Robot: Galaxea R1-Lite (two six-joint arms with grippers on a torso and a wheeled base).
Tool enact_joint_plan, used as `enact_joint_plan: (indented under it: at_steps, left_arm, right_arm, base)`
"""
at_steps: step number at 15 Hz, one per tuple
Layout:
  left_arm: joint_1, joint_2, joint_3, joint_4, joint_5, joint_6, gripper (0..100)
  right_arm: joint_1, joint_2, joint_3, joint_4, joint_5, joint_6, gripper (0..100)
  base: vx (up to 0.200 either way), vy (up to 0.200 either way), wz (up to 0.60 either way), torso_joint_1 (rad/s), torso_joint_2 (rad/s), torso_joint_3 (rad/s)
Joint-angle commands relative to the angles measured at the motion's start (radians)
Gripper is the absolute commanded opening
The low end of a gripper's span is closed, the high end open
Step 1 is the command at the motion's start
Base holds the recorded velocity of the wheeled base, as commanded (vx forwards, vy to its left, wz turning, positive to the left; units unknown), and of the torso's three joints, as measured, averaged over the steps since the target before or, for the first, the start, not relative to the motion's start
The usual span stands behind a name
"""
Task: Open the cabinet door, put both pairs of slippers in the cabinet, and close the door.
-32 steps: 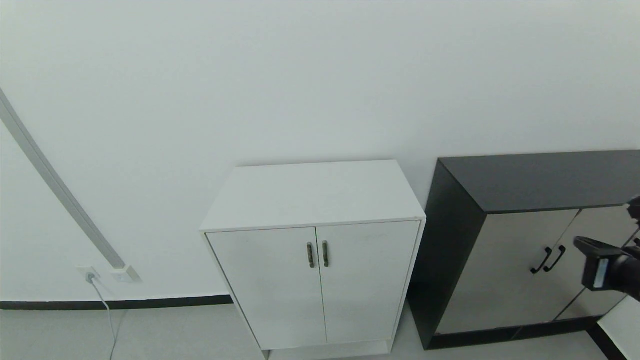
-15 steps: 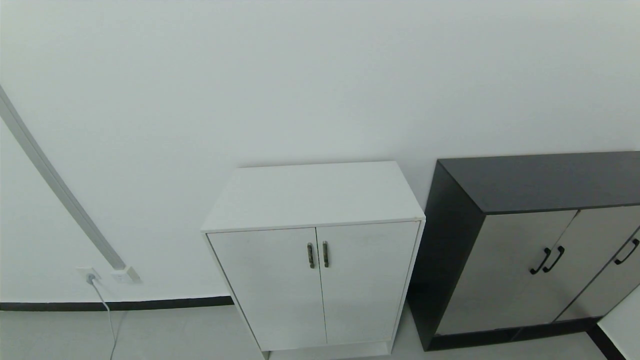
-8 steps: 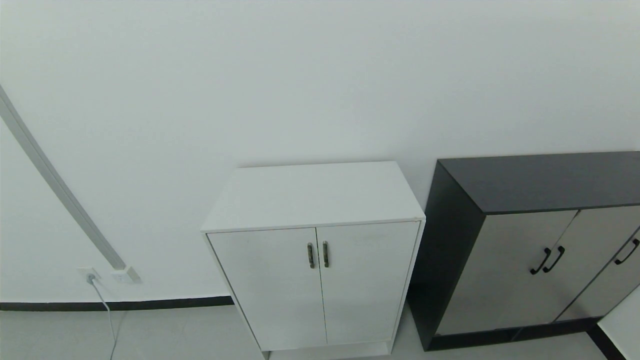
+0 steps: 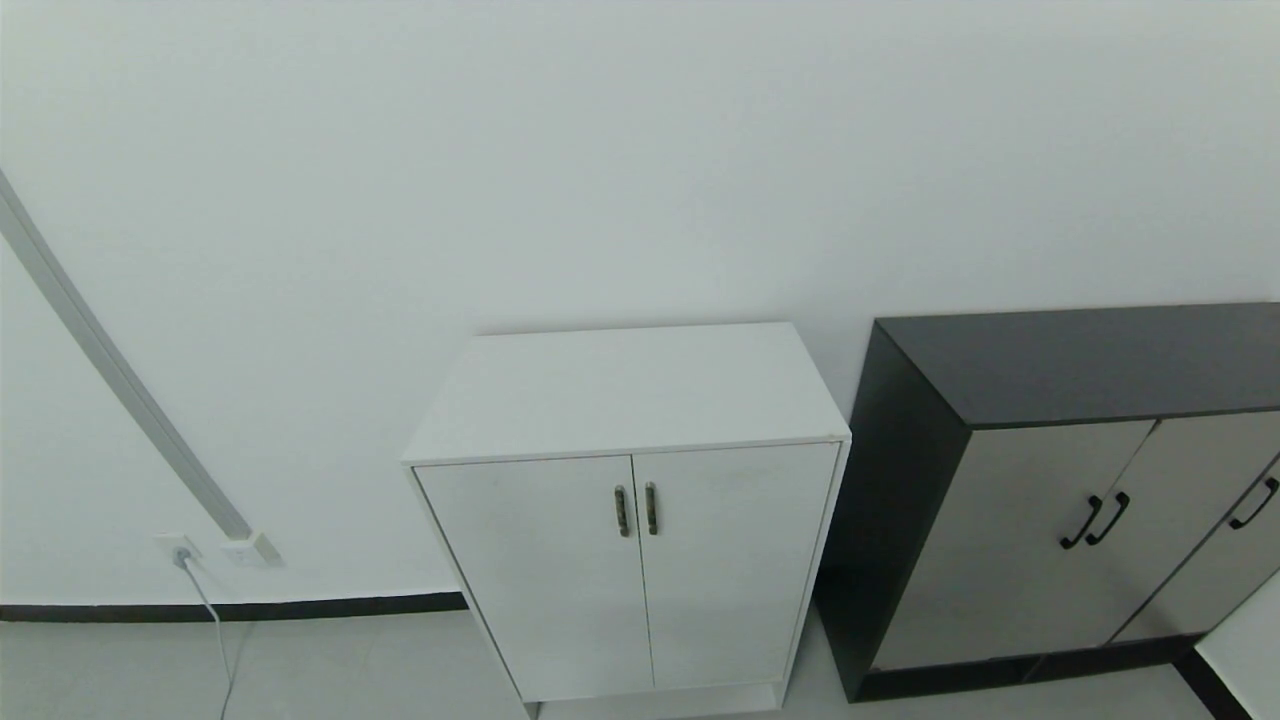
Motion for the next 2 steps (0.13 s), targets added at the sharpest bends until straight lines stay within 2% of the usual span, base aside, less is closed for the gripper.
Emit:
enact_joint_plan:
  at_steps: [1, 2]
  left_arm:
    - [0.000, 0.001, 0.000, 0.000, 0.000, -0.001, 0]
    - [-0.002, 0.001, 0.000, 0.000, -0.001, -0.001, 0]
  right_arm:
    - [0.000, 0.002, 0.000, -0.002, -0.005, 0.002, 0]
    - [0.000, 0.002, 0.000, -0.002, -0.005, 0.002, 0]
  base:
    - [0.000, 0.000, 0.00, 0.000, 0.00, 0.000]
    - [0.000, 0.000, 0.00, 0.000, 0.00, 0.000]
